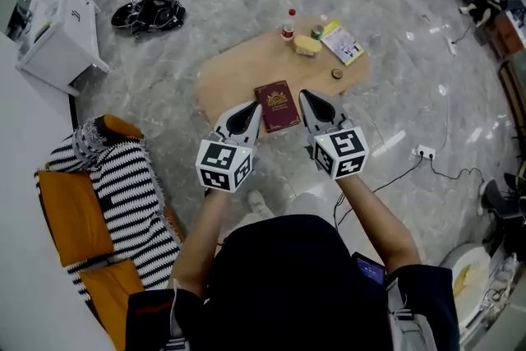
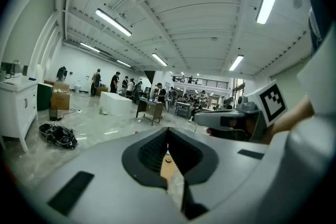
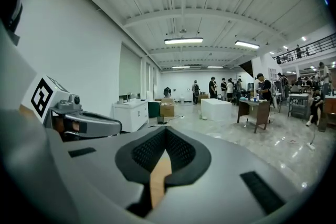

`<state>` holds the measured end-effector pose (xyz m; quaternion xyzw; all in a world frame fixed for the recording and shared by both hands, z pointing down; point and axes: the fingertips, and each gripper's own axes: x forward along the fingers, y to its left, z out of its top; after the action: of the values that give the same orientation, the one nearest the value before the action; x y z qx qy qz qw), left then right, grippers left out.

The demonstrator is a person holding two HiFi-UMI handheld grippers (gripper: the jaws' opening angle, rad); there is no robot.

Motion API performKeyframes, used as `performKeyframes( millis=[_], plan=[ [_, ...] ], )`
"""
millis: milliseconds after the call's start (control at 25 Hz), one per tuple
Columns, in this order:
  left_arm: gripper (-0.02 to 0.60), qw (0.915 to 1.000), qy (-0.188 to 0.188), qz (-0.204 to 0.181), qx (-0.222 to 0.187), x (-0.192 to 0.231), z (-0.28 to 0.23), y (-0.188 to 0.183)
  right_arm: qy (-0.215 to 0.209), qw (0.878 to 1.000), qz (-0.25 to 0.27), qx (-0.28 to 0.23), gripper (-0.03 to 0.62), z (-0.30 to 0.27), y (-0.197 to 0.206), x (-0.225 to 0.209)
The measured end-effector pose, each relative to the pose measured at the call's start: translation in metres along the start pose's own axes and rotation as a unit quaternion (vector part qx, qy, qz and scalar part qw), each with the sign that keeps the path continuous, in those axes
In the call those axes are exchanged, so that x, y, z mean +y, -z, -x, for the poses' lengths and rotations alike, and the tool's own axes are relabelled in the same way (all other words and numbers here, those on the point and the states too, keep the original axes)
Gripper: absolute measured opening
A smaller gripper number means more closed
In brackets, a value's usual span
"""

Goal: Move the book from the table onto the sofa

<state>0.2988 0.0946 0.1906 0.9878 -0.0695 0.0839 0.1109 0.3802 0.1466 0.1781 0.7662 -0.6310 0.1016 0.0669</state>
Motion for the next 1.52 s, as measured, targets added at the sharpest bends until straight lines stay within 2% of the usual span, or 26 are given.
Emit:
performKeyframes(
  millis=[440, 720, 1080, 1520],
  plan=[
    [0.017, 0.9983, 0.029, 0.034, 0.037, 0.016, -0.034, 0.051, 0.008, 0.997, -0.002, 0.079, 0.008, -0.025, 0.06, -0.036],
    [0.017, 0.9958, 0.003, 0.067, 0.062, 0.034, -0.069, 0.098, -0.011, 0.993, -0.007, 0.12, 0.008, -0.053, 0.108, -0.076],
    [0.017, 0.9911, -0.028, 0.088, 0.097, 0.061, -0.099, 0.165, -0.047, 0.985, -0.009, 0.168, 0.008, -0.098, 0.176, -0.108],
    [0.017, 0.98, -0.086, 0.123, 0.13, 0.094, -0.135, 0.263, -0.082, 0.97, -0.03, 0.229, 0.008, -0.13, 0.282, -0.134]
  ],
)
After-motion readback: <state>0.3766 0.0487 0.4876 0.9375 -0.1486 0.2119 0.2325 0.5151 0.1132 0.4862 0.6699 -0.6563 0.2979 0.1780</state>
